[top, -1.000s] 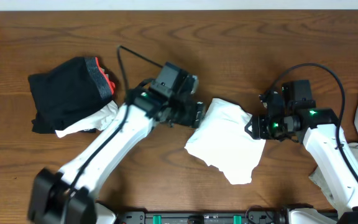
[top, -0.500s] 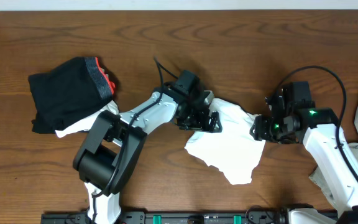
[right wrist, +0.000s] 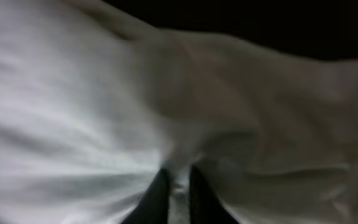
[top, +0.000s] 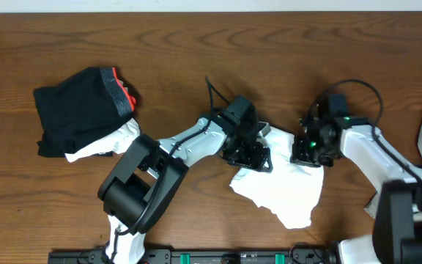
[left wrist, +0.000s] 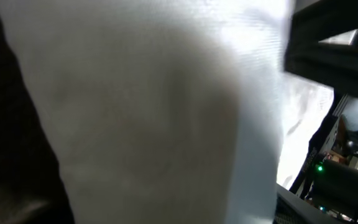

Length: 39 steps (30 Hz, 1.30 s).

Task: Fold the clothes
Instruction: 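Lift the white bundle with the left gripper and carry it leftward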

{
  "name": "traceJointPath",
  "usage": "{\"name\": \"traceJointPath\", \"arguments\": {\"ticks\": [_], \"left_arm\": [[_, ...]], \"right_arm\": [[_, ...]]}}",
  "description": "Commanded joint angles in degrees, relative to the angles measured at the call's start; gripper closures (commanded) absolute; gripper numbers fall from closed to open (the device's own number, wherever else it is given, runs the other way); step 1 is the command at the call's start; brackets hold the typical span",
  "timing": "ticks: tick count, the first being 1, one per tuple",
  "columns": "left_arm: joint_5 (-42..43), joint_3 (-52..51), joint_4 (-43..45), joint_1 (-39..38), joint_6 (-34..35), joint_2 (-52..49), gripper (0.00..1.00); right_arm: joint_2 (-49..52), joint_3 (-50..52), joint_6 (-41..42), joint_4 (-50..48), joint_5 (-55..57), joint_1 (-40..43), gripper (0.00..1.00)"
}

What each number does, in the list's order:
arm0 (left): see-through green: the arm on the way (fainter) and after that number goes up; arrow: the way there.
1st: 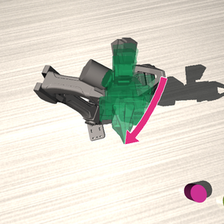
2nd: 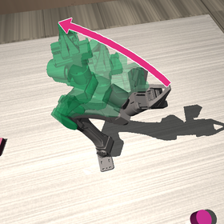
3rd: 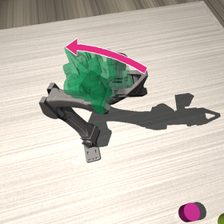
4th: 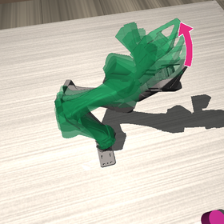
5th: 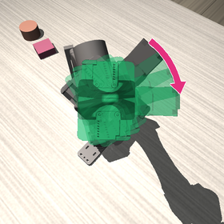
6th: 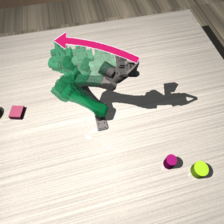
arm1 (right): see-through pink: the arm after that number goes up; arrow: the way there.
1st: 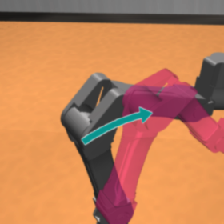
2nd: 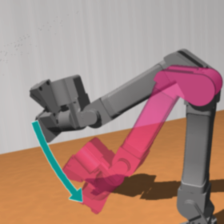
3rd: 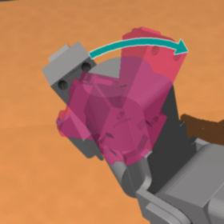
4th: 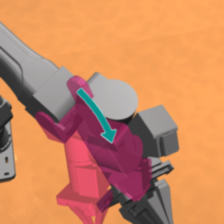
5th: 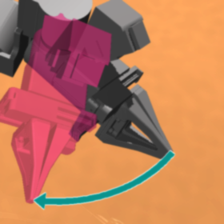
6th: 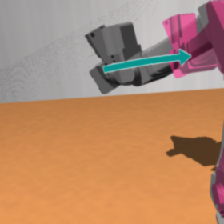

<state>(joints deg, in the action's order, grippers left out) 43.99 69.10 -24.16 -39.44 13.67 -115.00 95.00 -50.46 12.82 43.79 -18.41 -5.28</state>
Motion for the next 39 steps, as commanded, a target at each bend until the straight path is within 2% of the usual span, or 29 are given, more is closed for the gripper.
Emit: {"name": "traceJointPath", "arguments": {"ticks": [1, 6, 14, 20, 22, 24, 25, 31, 36, 39], "left_arm": [[1.29, -0.46, -0.31, 0.13, 2.45, -0.98, 0.22], [7.50, -0.46, 1.16, 0.13, 5.40, -0.98, 0.18], [6.43, -0.48, 1.60, -0.68, 5.70, -1.03, 0.21], [-2.10, -0.48, 2.47, -4.90, 6.45, -1.07, 0.49], [-5.75, -0.48, 2.47, -6.38, 7.48, -1.07, 0.65], [-7.28, -0.48, 2.49, -7.32, 7.45, -1.07, 0.87], [-7.21, -0.46, 2.45, -7.41, 7.45, -1.05, 0.94], [-7.19, 0.15, -1.38, -5.01, 7.63, 2.54, 0.94], [-7.43, 0.15, -3.74, 0.42, 4.42, 12.48, 0.94], [-7.45, 0.15, -4.94, 6.23, 3.72, 19.17, 0.94]], "right_arm": [[4.63, 0.63, 0.96, -0.20, 0.72, -1.03, 0.93], [9.18, 0.63, 0.94, -1.88, 1.05, -1.05, 0.96], [10.01, 0.63, 0.90, -3.06, 1.05, -1.14, 0.96], [10.01, 0.63, 0.92, -2.78, 0.81, -1.14, 0.96], [10.01, 0.63, 0.90, -2.69, 0.22, -1.11, 0.97], [9.88, 0.63, 0.87, -2.60, -0.13, -1.11, 0.97], [9.73, 0.63, 0.85, -2.25, -0.26, -1.11, 0.96], [5.14, -0.31, -1.40, 2.32, -0.31, 1.03, 0.96], [-3.08, -2.34, -2.84, 7.39, -1.60, 4.33, 0.94], [-8.92, -3.72, -2.86, 9.70, -1.55, 5.38, 0.92]]}}
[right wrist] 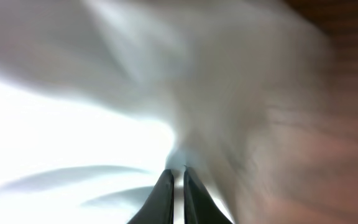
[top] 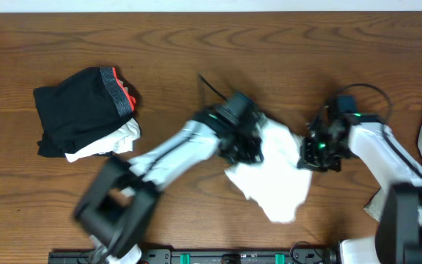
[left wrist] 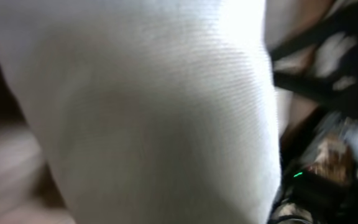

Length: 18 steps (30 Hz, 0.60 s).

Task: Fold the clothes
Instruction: 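Lift the white bundle with the left gripper and carry it leftward, then place the white bundle on top of the black garment and release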

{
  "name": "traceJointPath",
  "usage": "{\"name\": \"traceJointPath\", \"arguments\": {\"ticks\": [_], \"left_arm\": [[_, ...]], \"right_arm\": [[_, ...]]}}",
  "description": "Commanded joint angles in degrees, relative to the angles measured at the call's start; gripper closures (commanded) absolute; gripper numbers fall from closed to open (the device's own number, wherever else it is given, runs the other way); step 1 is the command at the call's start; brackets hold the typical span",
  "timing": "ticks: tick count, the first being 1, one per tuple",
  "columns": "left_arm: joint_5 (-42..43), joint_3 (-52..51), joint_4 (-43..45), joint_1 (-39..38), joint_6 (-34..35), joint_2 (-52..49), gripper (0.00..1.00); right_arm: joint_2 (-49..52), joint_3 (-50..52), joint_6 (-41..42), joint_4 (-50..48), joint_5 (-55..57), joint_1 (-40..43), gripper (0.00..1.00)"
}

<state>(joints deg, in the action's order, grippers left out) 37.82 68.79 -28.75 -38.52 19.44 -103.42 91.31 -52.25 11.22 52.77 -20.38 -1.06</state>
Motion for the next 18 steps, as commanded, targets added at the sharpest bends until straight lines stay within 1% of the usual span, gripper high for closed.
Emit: {"name": "traceJointPath", "arguments": {"ticks": [1, 4, 8, 12, 18], "left_arm": [[-1.27, 0.46, -0.72, 7.34, -2.05, 9.35, 0.94], [-1.18, 0.46, -1.86, 14.51, -2.73, 14.14, 0.94], [-0.39, 0.46, -2.27, 24.30, -3.10, 17.62, 0.94], [2.29, 0.61, -1.11, 33.77, -3.10, 18.64, 0.94], [9.90, 2.14, 3.67, 47.41, -3.04, 18.56, 0.94]], "right_arm": [[-7.54, -2.25, -1.27, 1.05, 0.42, 1.22, 0.91], [-12.66, -2.38, -1.22, 1.20, 0.42, 1.11, 0.88], [-16.90, -2.38, -1.18, 2.19, 0.44, 1.05, 0.87], [-17.70, -2.38, -1.18, 3.37, 0.42, 1.05, 0.87], [-17.68, -2.38, -1.20, 4.74, 0.46, 1.05, 0.89]]}}
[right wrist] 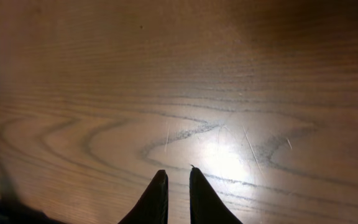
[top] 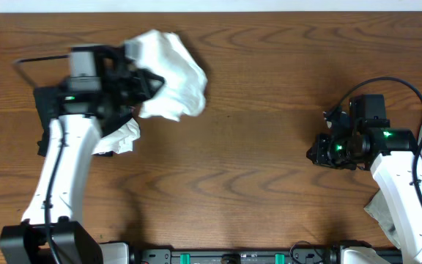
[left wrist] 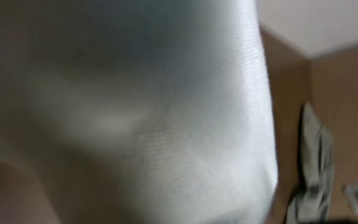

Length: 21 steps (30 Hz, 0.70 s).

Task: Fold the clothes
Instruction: 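Place the white bundle on top of the black garment and release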

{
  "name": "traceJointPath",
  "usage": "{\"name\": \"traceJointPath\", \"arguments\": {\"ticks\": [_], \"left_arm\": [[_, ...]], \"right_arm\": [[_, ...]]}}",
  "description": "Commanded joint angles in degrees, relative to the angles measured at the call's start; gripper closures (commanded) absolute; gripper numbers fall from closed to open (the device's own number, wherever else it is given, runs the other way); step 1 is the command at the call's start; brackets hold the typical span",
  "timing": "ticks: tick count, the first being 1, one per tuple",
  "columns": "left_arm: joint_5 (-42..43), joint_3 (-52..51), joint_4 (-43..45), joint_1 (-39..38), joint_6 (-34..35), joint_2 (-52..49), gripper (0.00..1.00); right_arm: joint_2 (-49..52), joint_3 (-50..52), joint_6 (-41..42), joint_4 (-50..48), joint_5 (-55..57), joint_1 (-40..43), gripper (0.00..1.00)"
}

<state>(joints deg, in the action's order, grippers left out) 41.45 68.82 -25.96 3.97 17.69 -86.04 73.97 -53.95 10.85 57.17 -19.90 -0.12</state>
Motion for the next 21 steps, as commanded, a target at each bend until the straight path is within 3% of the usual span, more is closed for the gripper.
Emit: {"name": "traceJointPath", "arguments": {"ticks": [1, 10, 16, 19, 21], "left_arm": [[7.23, 2.60, 1.03, 7.41, -1.25, 1.18, 0.94], [5.49, 3.06, 3.04, 25.11, -1.64, -2.16, 0.94], [5.64, 3.04, -1.20, 31.43, -3.10, -8.52, 0.93], [5.64, 3.04, -4.55, 32.59, -4.07, -11.41, 0.84], [4.92, 3.04, -7.74, 33.38, -6.84, -12.17, 0.62]], "right_arm": [[-0.35, -0.68, -0.81, 0.50, -0.02, 0.11, 0.89], [-0.35, -0.68, -0.81, 0.48, -0.02, 0.09, 0.91], [-0.37, -0.68, -0.81, 0.94, 0.00, 0.11, 0.92], [-0.37, -0.68, -0.79, 0.85, 0.00, 0.11, 0.92], [-0.37, -0.68, -0.61, 0.90, 0.00, 0.11, 0.92]]}}
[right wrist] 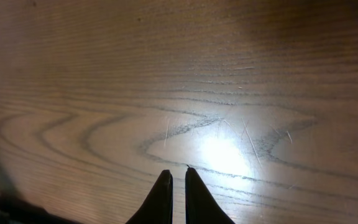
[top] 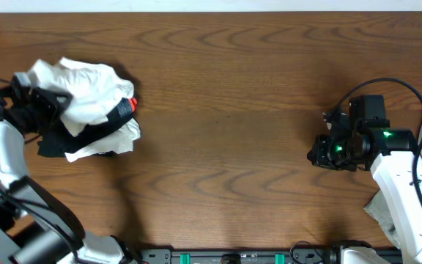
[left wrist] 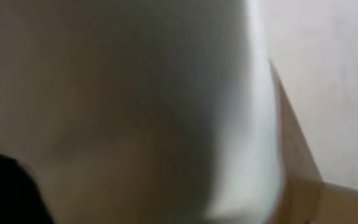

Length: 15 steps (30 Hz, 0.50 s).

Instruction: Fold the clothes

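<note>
A crumpled white garment [top: 86, 89] lies bunched on top of the pile at the table's left. My left gripper [top: 50, 103] is at the garment's left edge, shut on it. White cloth [left wrist: 166, 106] fills the left wrist view in a blur and hides the fingers. Under it are a black garment [top: 86, 130] with a red-trimmed waistband and another white piece [top: 119, 139]. My right gripper [right wrist: 178, 169] hangs shut and empty over bare wood at the right [top: 317, 155].
A pale grey heap of clothes sits at the right edge of the table, and more of it [top: 387, 205] lies lower down behind my right arm. The wooden tabletop [top: 226, 147] stretches between the two arms.
My left gripper has moved further left with the white garment, from the back-left of the table to on top of the black pile. The right arm stayed put; its fingers closed slightly.
Both grippers first held the white garment spread at mid-table. Then it was bunched up between them. Later the right gripper had let go and stood over bare wood at the right while the left held the garment far left. Now it rests on the pile.
</note>
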{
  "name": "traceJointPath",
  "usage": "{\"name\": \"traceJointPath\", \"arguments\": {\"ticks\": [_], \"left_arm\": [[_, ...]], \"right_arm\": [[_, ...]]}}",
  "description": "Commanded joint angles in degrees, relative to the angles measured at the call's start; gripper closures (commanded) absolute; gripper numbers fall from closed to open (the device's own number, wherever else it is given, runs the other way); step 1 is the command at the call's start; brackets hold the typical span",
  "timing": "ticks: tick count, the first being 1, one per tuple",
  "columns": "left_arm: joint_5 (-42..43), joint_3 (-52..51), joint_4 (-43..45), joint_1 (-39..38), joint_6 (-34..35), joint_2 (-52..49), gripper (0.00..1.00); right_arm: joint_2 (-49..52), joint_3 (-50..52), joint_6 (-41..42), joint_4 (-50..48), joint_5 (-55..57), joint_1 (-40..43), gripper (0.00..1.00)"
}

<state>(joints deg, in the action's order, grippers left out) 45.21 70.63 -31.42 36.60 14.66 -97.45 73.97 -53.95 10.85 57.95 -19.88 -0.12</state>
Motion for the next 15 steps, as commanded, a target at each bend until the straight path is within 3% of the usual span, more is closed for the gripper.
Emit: {"name": "traceJointPath", "arguments": {"ticks": [1, 6, 10, 15], "left_arm": [[-0.50, 1.22, -4.09, 1.20, -4.68, -0.76, 0.56], [-11.78, 1.25, -11.61, 5.18, -6.58, 2.67, 0.38], [-11.63, 1.25, -13.20, 8.68, -6.43, 8.85, 0.16], [-9.40, 1.25, -14.03, 9.79, -5.62, 18.80, 0.06]], "right_arm": [[-0.37, -0.68, -0.63, 0.15, -0.04, 0.11, 0.92], [-0.37, -0.68, -0.66, 1.05, -0.04, 0.11, 0.92], [-0.37, -0.68, -0.66, 1.42, -0.07, 0.11, 0.92], [-0.37, -0.68, -0.90, 1.40, -0.07, 0.11, 0.92]]}}
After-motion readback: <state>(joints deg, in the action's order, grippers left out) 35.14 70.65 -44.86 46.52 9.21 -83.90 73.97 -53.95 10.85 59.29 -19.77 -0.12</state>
